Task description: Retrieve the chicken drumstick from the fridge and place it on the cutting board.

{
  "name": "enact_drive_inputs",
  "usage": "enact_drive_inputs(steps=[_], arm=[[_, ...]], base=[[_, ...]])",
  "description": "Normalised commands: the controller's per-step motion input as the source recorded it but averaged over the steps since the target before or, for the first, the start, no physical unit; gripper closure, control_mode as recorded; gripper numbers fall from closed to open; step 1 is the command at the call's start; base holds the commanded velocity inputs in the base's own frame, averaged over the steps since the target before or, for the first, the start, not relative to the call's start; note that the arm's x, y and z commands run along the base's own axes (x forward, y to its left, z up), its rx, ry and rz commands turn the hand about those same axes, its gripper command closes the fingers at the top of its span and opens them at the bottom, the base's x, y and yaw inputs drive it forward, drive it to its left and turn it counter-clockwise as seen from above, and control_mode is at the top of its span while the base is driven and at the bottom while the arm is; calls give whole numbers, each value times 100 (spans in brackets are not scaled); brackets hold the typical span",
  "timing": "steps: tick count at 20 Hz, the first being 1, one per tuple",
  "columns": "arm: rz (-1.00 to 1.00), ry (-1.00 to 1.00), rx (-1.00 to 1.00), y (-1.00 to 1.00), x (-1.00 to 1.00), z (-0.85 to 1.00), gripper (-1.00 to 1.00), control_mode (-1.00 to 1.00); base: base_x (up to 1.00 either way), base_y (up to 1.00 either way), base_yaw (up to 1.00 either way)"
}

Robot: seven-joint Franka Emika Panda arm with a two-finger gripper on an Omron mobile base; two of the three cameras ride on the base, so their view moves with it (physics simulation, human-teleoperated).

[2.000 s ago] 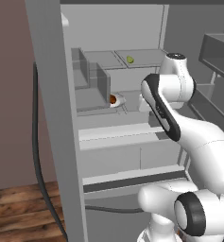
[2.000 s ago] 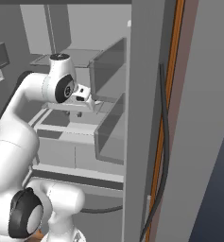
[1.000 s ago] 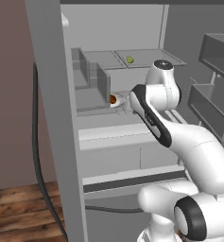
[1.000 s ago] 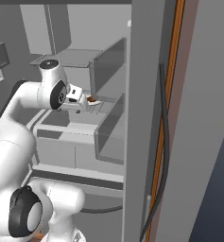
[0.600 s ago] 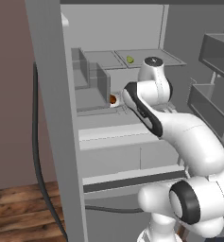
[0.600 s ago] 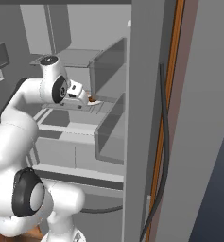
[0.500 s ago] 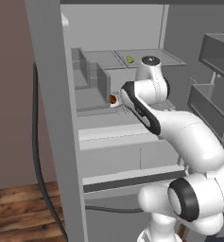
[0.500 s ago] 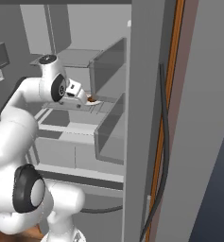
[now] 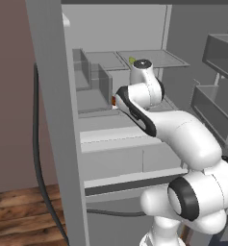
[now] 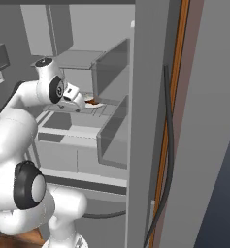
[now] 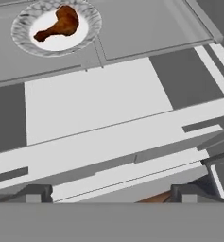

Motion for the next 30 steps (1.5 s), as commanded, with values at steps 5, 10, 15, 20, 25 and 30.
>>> enact_drive_inputs(steps=[5, 10, 15, 20, 25, 30], arm=[[-10, -1, 0, 0, 15, -26, -100, -100], [-10, -4, 0, 5, 36, -8, -100, -100], [-10, -5, 0, 15, 33, -31, -100, -100], [-6, -5, 0, 7, 39, -8, -100, -100], [-7, 0, 0, 11, 44, 0, -100, -100], [-9, 0, 0, 24, 51, 0, -100, -100]], base=[[0, 0, 0], [0, 0, 0], [0, 0, 0], [0, 0, 0], [0, 0, 0], [0, 0, 0]])
